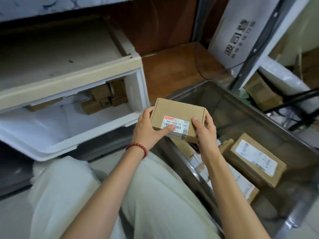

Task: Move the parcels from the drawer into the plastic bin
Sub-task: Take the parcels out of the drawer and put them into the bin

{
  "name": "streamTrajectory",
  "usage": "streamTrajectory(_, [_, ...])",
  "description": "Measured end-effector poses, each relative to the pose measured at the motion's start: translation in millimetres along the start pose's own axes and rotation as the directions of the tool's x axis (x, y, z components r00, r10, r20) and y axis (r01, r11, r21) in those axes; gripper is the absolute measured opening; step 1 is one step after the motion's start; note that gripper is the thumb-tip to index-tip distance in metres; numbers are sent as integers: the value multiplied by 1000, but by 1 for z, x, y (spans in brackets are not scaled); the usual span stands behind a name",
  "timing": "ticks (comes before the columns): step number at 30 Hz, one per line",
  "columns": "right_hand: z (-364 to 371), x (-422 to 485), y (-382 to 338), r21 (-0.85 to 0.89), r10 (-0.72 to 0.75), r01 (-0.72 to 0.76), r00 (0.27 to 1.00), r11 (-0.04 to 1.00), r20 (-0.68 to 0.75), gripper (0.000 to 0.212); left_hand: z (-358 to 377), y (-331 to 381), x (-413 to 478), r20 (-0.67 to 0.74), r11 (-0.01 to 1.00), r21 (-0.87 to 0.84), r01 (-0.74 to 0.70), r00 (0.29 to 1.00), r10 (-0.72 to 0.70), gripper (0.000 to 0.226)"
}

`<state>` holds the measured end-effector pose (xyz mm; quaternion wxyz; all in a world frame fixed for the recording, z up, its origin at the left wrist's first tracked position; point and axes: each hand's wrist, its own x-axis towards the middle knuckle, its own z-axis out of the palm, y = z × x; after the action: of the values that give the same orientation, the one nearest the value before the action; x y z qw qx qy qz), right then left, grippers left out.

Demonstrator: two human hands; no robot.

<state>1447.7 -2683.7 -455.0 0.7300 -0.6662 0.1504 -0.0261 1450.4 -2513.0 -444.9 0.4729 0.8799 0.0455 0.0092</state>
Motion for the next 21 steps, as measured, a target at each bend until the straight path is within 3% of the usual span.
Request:
streamTrajectory(7, [-83,9,-2,-85,-13,-4,979,996,-202,53,75,36,14,263,987,144,-65,964,25,117])
streamTrajectory(11, [-127,0,8,-183,-11,-48,952,982,-307,50,122,44,12,388,997,74,-3,921,-26,121])
streamTrajectory(16, [-160,-15,32,-151,141,-211,914,966,-380,49,161,40,11,498,988,156,4,863,-82,113])
streamTrajectory(21, [-161,-26,57,-143,343,-461,804,876,-486,61,187,31,3,613,954,300,-24,771,-174,106])
